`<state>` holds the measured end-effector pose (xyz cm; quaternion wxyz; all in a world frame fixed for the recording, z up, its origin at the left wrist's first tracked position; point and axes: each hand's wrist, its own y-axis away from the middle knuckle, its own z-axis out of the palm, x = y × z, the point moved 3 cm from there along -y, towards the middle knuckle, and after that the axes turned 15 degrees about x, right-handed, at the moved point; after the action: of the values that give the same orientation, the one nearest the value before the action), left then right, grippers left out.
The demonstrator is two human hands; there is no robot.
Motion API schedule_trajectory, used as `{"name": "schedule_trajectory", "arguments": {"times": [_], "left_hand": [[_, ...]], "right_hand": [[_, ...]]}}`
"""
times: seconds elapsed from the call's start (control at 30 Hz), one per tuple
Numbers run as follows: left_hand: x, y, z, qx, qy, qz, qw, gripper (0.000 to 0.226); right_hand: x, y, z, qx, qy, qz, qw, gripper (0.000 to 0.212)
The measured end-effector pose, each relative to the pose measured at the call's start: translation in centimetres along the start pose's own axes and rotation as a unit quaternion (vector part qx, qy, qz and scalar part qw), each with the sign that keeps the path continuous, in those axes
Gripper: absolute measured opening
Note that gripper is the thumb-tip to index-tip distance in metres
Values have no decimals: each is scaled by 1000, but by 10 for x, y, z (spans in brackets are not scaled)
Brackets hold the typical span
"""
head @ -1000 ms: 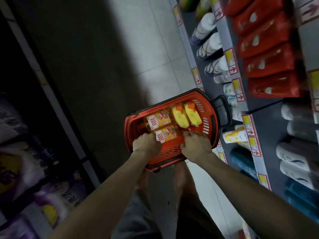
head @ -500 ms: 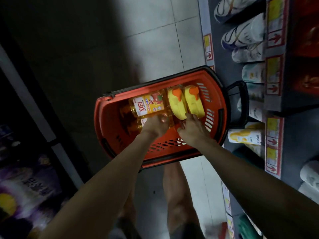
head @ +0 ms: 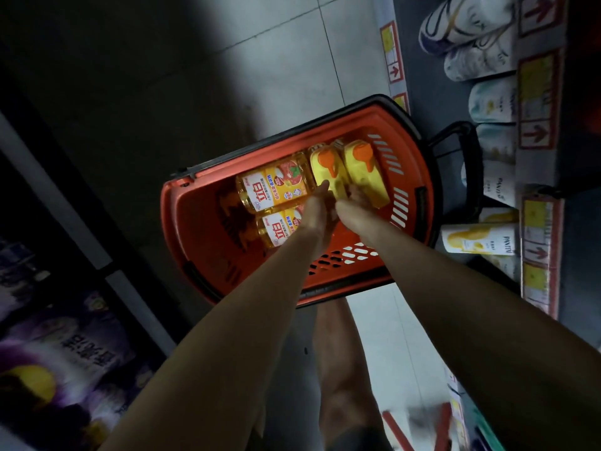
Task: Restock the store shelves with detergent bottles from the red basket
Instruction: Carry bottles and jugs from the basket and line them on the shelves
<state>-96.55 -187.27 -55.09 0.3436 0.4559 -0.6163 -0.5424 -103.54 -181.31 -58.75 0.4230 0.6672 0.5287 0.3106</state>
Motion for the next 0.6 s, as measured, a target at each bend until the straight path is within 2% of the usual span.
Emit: {"name": "schedule_trajectory", "arguments": {"times": [0.13, 0.33, 0.5, 0.6], "left_hand": [[2, 6, 4, 2, -13, 5, 1000, 38], [-2, 18, -3, 9, -15, 40, 999, 33], [-7, 34, -16, -2, -50, 71, 996, 52], [-9, 46, -26, -1, -67, 89, 994, 46]], "right_hand": [[-3, -4, 1, -24, 14, 6, 1000, 64], [-5, 5, -7, -20, 23, -10, 999, 64], [-1, 33, -27, -27, 31, -17, 999, 68], [6, 53, -36, -34, 38, -32, 998, 67]]}}
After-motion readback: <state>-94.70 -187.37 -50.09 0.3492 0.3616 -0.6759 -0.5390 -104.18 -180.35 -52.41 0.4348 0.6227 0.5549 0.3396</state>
